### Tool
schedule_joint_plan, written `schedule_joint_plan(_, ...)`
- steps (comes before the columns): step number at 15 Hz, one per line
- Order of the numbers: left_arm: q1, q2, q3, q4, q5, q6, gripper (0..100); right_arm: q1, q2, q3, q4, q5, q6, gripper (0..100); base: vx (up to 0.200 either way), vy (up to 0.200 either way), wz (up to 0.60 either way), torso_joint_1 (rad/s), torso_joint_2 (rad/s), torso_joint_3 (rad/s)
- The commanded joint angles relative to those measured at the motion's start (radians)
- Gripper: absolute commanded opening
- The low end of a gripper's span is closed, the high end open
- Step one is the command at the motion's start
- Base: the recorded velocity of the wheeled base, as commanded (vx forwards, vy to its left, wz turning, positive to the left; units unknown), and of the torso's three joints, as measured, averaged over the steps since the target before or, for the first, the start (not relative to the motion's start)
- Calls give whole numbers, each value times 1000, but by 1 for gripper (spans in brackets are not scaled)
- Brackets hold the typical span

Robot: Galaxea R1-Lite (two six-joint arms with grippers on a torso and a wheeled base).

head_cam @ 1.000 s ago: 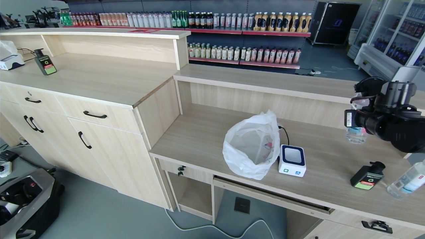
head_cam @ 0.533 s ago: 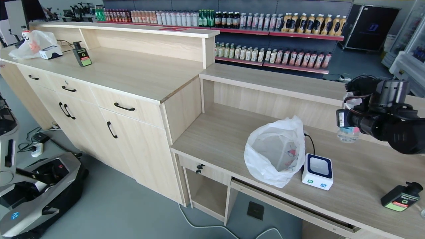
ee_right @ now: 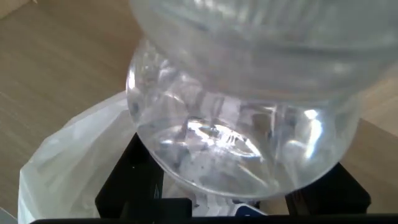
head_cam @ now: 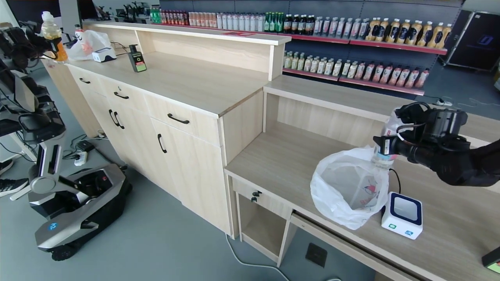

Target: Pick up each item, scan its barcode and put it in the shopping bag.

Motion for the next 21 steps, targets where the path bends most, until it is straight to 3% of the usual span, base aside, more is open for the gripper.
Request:
schedule_joint_plan(1,0,0,0,0,0,0,100,-5,159,-56,-60,76,4,0,0,0,0,0,0,0)
schedule_joint_plan(6,0,0,0,0,0,0,100,-5,320,-211,-91,113,-3,0,0,0,0,0,0,0)
schedule_joint_plan(8,0,0,0,0,0,0,100,-3,397,-253,-135,176,-22,0,0,0,0,0,0,0)
schedule_joint_plan(21,0,0,0,0,0,0,100,-14,524,-283,-240,222,-40,0,0,0,0,0,0,0)
